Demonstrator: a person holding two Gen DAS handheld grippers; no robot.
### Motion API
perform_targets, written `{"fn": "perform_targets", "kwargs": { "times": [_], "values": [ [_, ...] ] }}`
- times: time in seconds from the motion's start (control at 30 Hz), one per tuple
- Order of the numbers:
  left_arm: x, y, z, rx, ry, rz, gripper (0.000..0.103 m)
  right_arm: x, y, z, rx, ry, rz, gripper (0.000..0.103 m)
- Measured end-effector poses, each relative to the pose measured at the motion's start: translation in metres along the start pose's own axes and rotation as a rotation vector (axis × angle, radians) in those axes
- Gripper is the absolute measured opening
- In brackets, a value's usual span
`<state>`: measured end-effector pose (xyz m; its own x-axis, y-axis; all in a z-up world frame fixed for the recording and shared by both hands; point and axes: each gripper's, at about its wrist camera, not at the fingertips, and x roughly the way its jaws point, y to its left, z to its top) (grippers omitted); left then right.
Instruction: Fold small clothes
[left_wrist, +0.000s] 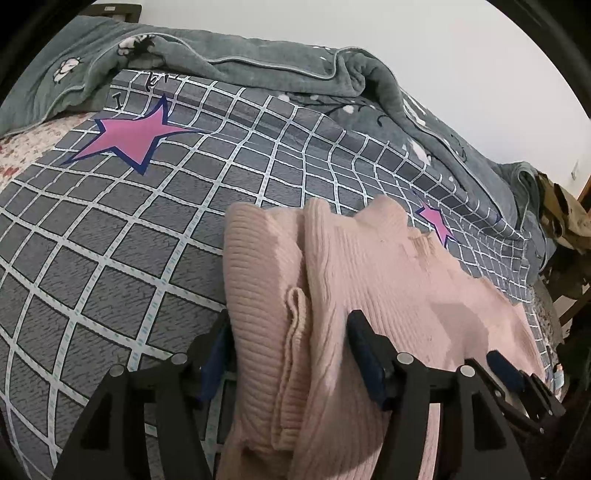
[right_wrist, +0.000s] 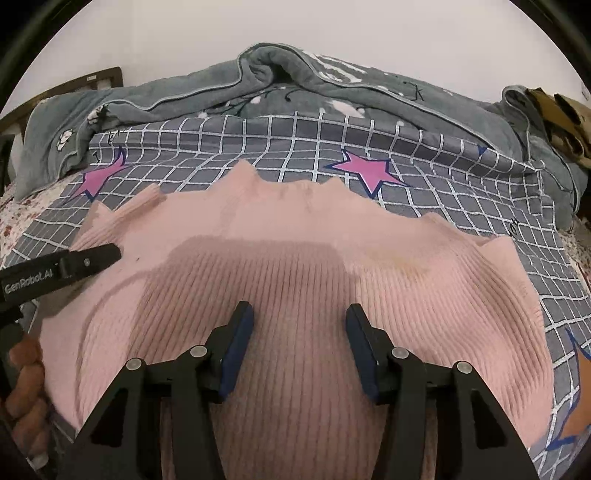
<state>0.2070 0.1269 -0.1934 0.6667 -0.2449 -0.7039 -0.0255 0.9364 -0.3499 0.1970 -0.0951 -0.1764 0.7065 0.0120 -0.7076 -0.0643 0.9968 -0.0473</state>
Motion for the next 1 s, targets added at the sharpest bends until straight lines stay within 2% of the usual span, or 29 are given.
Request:
{"fn": "perform_targets", "kwargs": {
  "times": [0.1,0.3,0.6,0.7,0.83,0.87,0.93,1.0],
  "values": [
    [-0.001,0.003,0.000,-0.008,0.006,-0.032,0.058,-0.007,-0.002,-0.004,0.002,0.011,0.012,0.051],
    [-0.003,0.008,-0.001,-0.041,0.023,-0.098,0.058,-0.028,0.003,-0.022,-0.025,-0.014,-0.018,0.051],
    [-0.014,0.006,-0.015,-0.002,0.032,-0.123,0.060,-0.047,0.001,-0.053,-0.052,0.014,0.005,0.051],
    [-0.017,0.007,-0.018,0.006,0.042,-0.129,0.060,-0.056,-0.001,-0.060,-0.059,0.018,0.031,0.051],
    [-0.015,0.008,-0.015,-0.021,0.072,-0.128,0.060,-0.072,-0.017,-0.060,-0.015,0.031,0.133,0.051],
    [-0.015,0.009,-0.014,-0.033,0.081,-0.125,0.058,-0.077,-0.024,-0.060,0.004,0.027,0.155,0.051],
    [-0.017,0.012,-0.012,-0.064,0.091,-0.107,0.047,-0.085,-0.036,-0.060,0.033,0.016,0.178,0.051],
    [-0.018,0.014,-0.009,-0.091,0.108,-0.113,0.031,-0.091,-0.048,-0.060,0.056,-0.001,0.180,0.051]
  ]
}}
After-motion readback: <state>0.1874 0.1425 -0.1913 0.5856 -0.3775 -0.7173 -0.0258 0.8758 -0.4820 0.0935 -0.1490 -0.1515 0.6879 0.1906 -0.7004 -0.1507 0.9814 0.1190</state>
